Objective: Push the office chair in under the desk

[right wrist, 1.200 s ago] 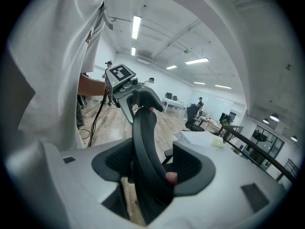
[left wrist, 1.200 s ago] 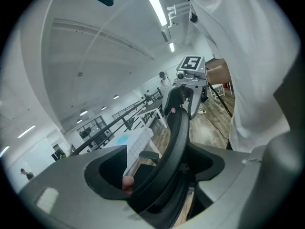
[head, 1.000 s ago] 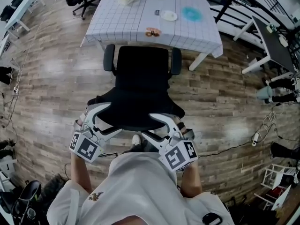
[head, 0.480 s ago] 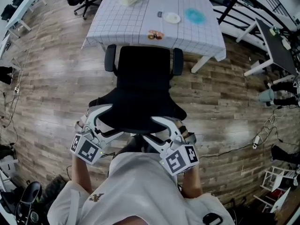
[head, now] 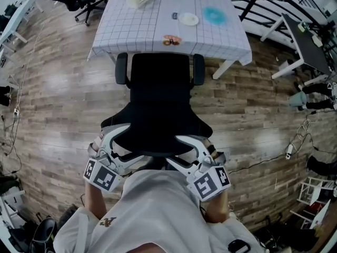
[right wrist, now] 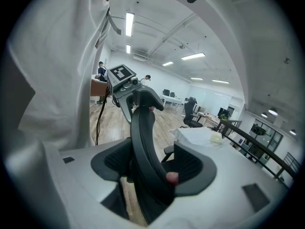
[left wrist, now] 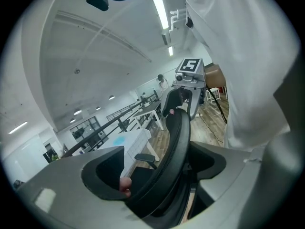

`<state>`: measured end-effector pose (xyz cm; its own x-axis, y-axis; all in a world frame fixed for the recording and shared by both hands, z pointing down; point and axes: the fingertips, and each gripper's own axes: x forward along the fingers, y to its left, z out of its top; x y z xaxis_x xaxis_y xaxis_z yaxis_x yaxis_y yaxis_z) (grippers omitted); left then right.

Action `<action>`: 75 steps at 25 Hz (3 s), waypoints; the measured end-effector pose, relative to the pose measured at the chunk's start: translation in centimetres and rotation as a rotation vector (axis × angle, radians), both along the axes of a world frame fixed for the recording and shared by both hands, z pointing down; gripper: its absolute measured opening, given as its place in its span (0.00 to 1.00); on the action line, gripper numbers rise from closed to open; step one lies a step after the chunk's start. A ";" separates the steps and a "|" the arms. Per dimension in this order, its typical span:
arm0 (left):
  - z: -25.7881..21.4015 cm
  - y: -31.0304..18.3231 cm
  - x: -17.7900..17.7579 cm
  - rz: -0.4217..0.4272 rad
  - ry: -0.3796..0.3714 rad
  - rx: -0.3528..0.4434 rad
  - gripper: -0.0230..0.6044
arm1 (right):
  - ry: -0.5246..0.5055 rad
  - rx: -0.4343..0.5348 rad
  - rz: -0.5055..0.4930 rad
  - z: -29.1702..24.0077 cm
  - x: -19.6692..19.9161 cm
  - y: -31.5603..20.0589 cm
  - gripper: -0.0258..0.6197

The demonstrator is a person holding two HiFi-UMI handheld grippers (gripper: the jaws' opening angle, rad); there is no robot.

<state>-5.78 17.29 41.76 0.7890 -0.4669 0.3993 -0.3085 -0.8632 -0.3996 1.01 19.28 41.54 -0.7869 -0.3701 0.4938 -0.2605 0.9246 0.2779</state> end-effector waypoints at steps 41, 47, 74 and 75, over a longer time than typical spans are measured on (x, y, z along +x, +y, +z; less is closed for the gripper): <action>0.7 -4.5 1.0 0.052 -0.026 -0.077 0.75 | 0.015 -0.012 -0.015 0.1 0.7 -4.5 0.51; 0.7 -5.7 1.6 0.044 -0.043 -0.093 0.75 | 0.016 -0.006 -0.033 0.1 1.2 -5.8 0.51; 1.1 -12.4 1.8 0.112 -0.082 -0.097 0.70 | 0.023 -0.027 -0.001 0.3 1.5 -12.6 0.51; 1.1 -12.7 2.1 0.110 -0.083 -0.098 0.70 | 0.025 -0.025 -0.004 0.3 1.7 -12.9 0.51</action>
<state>-3.67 4.54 42.85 0.7953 -0.3355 0.5050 -0.1797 -0.9260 -0.3321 2.74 6.34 41.86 -0.7757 -0.3544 0.5222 -0.2506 0.9324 0.2606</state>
